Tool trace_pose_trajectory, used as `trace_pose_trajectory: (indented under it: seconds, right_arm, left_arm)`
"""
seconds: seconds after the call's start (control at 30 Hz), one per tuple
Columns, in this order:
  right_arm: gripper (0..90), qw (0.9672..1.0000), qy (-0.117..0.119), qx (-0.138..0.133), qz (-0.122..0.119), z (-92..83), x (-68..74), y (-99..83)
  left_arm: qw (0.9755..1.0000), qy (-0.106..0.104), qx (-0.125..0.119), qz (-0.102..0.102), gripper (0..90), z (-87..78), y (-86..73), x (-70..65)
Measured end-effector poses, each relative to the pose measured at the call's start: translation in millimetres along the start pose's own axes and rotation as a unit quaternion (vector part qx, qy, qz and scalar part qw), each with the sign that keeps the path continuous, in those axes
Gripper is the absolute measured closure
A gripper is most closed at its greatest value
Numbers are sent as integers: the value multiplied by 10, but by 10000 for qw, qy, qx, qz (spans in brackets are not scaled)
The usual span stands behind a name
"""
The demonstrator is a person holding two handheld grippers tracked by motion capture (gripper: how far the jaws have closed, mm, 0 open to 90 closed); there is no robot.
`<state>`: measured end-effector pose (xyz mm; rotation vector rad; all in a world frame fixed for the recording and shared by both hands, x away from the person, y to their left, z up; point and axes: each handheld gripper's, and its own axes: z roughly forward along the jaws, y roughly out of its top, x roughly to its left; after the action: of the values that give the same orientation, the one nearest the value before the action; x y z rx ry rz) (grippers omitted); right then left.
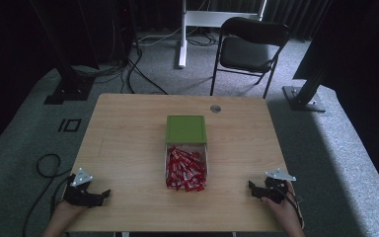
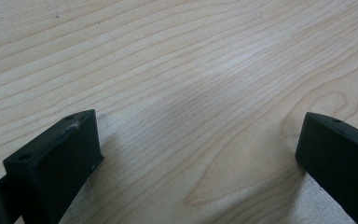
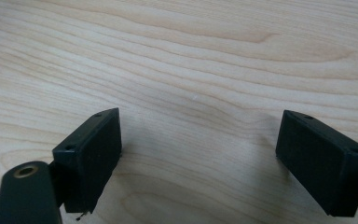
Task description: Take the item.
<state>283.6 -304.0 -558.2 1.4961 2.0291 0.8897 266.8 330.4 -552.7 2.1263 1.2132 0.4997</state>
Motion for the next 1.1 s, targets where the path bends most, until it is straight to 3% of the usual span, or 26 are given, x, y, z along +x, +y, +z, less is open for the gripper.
trace_pose_trajectory:
  seconds: [0.07,0.13,0.33,0.63,0.7,1.1]
  right_arm:
    - [142,10000,-62,21,14,-4,9,9]
    - [154,9998,-133,-48,-152,-20,21,26]
    - [154,9998,-45,-182,-58,-104,53,130]
    - [154,9990,127,-416,21,-242,122,328]
    - [154,9981,264,-550,58,-283,141,395]
    - [166,9952,491,-842,-86,-383,312,670]
  left_arm:
    - [10000,0,-1,-1,7,0,0,0]
    - [10000,0,-1,0,7,0,0,0]
    - [10000,0,0,1,7,0,0,0]
    - [10000,0,0,0,7,0,0,0]
    - [10000,0,0,0,7,0,0,0]
    - [10000,-1,-6,-8,7,1,0,-1]
